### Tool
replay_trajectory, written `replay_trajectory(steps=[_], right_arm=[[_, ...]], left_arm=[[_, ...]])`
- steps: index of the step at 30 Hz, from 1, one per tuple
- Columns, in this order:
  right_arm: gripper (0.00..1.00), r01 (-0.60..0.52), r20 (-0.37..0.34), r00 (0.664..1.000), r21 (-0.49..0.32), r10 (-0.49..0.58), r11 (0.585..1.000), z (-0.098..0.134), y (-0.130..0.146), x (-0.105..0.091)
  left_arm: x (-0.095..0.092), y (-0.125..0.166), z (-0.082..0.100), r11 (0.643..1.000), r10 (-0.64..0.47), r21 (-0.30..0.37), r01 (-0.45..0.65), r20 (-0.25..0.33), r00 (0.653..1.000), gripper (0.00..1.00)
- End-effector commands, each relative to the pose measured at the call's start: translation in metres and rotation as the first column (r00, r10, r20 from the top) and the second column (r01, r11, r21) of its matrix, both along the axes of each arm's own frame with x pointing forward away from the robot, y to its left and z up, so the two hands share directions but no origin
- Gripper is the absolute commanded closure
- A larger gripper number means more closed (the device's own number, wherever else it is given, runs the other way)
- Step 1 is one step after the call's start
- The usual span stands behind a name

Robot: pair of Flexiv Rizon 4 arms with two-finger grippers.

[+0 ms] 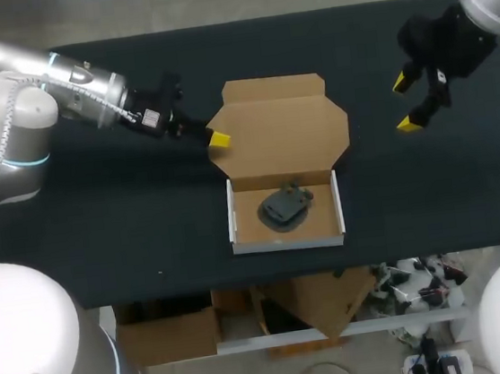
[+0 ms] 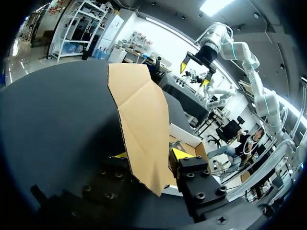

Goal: Assemble the packaging by folding the flat box into shape, placing the metal phone stand inside, and closing the box properly

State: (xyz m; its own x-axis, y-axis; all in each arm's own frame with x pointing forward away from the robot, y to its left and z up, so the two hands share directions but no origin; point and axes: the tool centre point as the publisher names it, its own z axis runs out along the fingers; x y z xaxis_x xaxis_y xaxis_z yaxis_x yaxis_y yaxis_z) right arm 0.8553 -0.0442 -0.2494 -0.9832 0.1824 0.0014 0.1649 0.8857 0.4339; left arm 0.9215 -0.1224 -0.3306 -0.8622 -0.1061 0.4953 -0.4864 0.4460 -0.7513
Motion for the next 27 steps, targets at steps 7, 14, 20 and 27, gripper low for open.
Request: replay_trajectory(steps=[7,14,20,27], right_arm=[[0.00,-0.004,-0.003,1.000,-0.004,0.004,1.000,0.001,0.001,0.000],[0.00,-0.005,-0.004,1.000,-0.008,0.005,1.000,0.001,0.002,0.000],[0.00,-0.006,-0.006,1.000,-0.011,0.006,1.000,0.000,0.004,0.002],[0.00,-0.009,-0.010,1.000,-0.013,0.009,1.000,-0.001,0.005,0.003]], left_arm=[[0.004,-0.007,-0.001,0.998,-0.055,-0.006,0.055,0.019,0.998,0.73],[0.002,-0.010,-0.001,0.997,-0.071,-0.006,0.071,0.020,0.997,0.79],[0.000,-0.011,0.000,0.997,-0.079,-0.010,0.079,0.022,0.997,0.80],[-0.002,-0.014,0.001,0.997,-0.080,-0.007,0.080,0.015,0.997,0.85]])
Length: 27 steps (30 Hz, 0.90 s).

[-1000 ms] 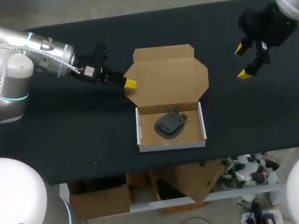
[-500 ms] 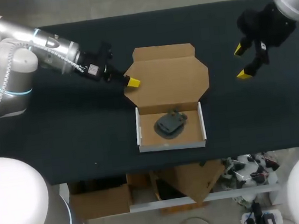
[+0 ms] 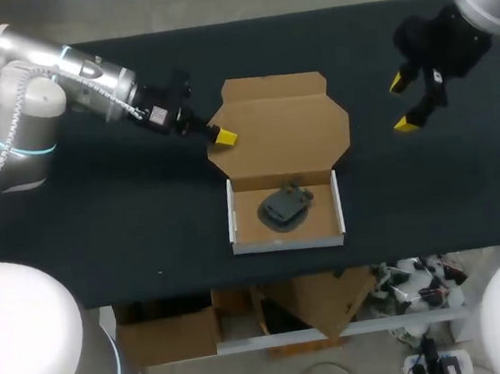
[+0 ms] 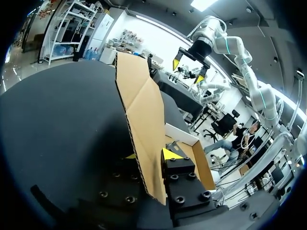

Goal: Assemble the packaging by folding the flat box into shape, placing the metal phone stand inside, and closing the box properly

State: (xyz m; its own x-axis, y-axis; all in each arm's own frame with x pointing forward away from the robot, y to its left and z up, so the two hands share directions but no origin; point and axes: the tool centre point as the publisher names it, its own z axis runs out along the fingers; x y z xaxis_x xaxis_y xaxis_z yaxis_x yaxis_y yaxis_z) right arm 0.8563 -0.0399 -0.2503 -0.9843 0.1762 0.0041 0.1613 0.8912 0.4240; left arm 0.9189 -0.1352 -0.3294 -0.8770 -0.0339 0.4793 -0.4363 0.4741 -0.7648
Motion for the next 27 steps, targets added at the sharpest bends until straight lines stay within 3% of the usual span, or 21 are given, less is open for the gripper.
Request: replay_trajectory(steps=[1,11,17,27], right_arm=[[0.00,-0.003,-0.006,1.000,-0.003,0.003,1.000,-0.0003,0.0013,0.0018],[0.00,-0.004,-0.010,1.000,-0.003,0.004,1.000,-0.0014,0.0016,0.0021],[0.00,-0.004,-0.011,1.000,-0.005,0.004,1.000,-0.0015,0.0021,0.0016],[0.00,-0.006,-0.010,1.000,-0.009,0.006,1.000,-0.0004,0.0040,0.0015]], left_arm=[[0.0005,-0.0013,0.0002,1.000,-0.002,0.003,0.002,-0.006,1.000,0.85],[-0.0028,-0.0044,0.0017,1.000,-0.008,0.002,0.008,-0.003,1.000,0.87],[-0.0038,-0.0049,0.0012,1.000,-0.016,0.000,0.016,0.008,1.000,0.96],[-0.0073,-0.0012,0.0021,1.000,-0.022,-0.014,0.022,0.047,0.999,1.00]])
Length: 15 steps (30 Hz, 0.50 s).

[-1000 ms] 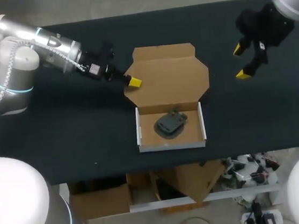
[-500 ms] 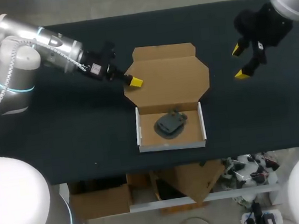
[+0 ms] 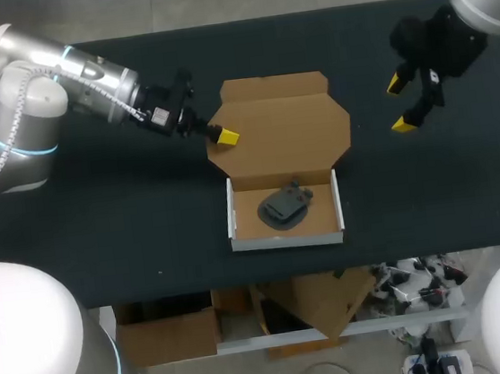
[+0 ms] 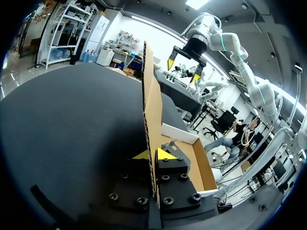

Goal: Assemble the packaging by folding the flat box into shape, placing the metal phone stand inside, and closing the box properly

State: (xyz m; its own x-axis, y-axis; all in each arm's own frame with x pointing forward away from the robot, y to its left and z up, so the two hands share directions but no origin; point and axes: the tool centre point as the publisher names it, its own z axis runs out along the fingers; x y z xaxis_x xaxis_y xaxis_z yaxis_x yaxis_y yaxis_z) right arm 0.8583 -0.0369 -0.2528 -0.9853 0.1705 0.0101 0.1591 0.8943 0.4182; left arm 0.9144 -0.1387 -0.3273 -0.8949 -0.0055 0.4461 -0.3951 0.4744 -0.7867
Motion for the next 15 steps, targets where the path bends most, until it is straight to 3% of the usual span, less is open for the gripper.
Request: replay_trajectory(steps=[1,15], right_arm=[[0.00,-0.001,-0.003,1.000,-0.004,0.001,1.000,0.0023,0.0015,-0.0003],[0.00,-0.007,-0.002,1.000,-0.005,0.007,1.000,0.0040,0.0047,-0.0004]], left_arm=[[-0.0033,0.0028,0.0004,1.000,0.003,-0.003,-0.003,0.015,1.000,1.00],[-0.0123,0.0025,0.0079,0.999,-0.034,-0.017,0.036,0.120,0.992,1.00]])
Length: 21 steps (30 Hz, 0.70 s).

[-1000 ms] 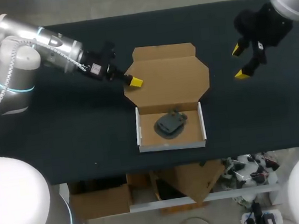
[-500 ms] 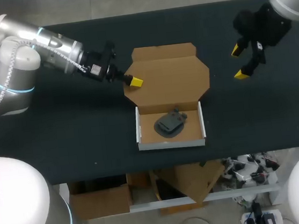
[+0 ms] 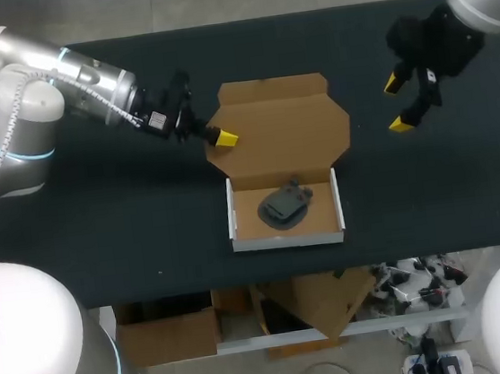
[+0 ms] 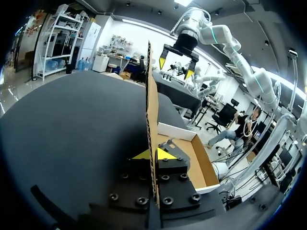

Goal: Assemble the packaging by folding the flat box into shape, placing the metal phone stand inside, and closing the box properly

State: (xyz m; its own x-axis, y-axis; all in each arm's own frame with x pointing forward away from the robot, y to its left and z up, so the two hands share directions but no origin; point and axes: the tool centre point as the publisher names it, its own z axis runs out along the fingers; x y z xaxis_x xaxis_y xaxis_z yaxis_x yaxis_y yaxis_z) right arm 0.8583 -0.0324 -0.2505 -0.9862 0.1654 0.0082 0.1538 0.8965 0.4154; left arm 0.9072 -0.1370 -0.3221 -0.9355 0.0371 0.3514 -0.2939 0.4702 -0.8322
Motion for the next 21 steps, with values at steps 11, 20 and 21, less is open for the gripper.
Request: replay_trajectory(steps=[11,20,21], right_arm=[[0.00,-0.006,0.004,1.000,-0.006,0.006,1.000,0.005,0.003,-0.001],[0.00,0.001,0.027,1.000,-0.027,-0.001,1.000,0.010,0.010,-0.003],[0.00,0.000,0.030,1.000,-0.029,0.001,1.000,0.011,0.011,-0.003]], left_arm=[[-0.009,0.000,0.002,1.000,-0.007,0.004,0.007,0.060,0.998,1.00],[-0.009,0.000,0.002,1.000,-0.007,0.004,0.007,0.060,0.998,1.00],[-0.009,0.000,0.002,1.000,-0.007,0.004,0.007,0.060,0.998,1.00]])
